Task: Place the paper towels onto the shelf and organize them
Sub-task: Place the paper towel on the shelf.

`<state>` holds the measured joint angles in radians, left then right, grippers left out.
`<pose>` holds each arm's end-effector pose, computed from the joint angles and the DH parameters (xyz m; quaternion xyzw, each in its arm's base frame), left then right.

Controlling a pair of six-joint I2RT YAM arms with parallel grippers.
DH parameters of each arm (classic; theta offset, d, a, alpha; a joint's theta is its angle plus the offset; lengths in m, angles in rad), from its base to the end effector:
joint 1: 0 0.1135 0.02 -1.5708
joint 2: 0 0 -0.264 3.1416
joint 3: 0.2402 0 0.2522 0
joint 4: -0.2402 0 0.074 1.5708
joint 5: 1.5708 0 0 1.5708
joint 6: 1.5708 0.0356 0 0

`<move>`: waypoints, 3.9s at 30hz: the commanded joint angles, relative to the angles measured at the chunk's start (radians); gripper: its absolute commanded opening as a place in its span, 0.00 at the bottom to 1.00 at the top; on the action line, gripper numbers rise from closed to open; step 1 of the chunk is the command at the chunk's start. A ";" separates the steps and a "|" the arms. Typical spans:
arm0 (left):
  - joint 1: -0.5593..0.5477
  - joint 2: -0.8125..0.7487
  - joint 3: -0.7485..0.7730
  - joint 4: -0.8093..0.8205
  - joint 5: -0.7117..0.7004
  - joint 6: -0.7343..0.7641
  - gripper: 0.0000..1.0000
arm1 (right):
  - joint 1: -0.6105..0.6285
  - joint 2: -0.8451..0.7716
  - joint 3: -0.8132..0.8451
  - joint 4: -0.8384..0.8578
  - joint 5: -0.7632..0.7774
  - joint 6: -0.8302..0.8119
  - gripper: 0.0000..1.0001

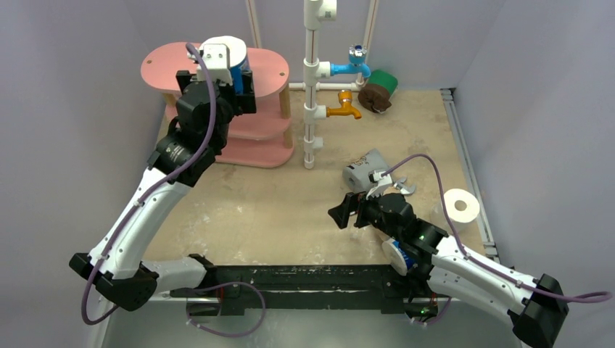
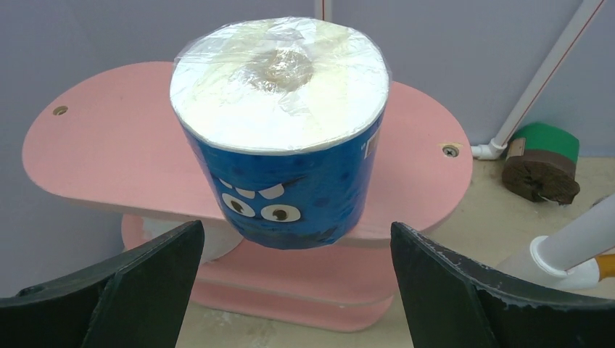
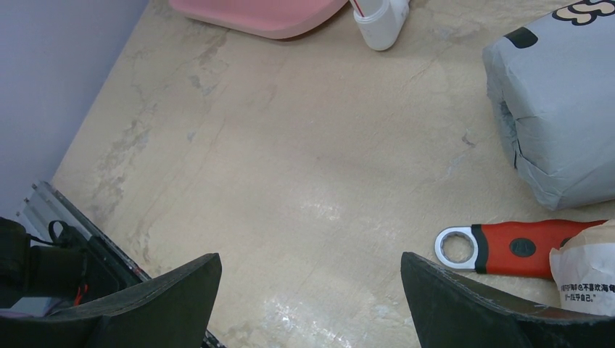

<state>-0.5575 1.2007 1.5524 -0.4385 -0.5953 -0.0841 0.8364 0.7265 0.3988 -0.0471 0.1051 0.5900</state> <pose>0.2116 -0.1084 0.4914 -0.0274 0.7315 0.0014 0.6813 0.1205 0.1279 0.2268 -0.0721 0.8227 0.3350 0.4536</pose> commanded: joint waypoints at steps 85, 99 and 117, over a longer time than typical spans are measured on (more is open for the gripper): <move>0.196 0.276 0.213 -0.067 -0.459 -0.125 1.00 | -0.004 0.010 -0.004 0.037 0.007 -0.007 0.97; 0.241 0.279 0.225 -0.080 -0.445 -0.139 1.00 | -0.003 0.022 0.000 0.038 0.012 -0.009 0.97; 0.228 0.190 0.220 -0.224 -0.413 -0.255 1.00 | -0.003 0.024 0.001 0.037 0.012 -0.010 0.97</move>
<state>-0.3229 1.4841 1.7466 -0.6033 -1.0206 -0.2668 0.8364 0.7528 0.3882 -0.0376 0.1062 0.5903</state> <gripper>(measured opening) 0.998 0.965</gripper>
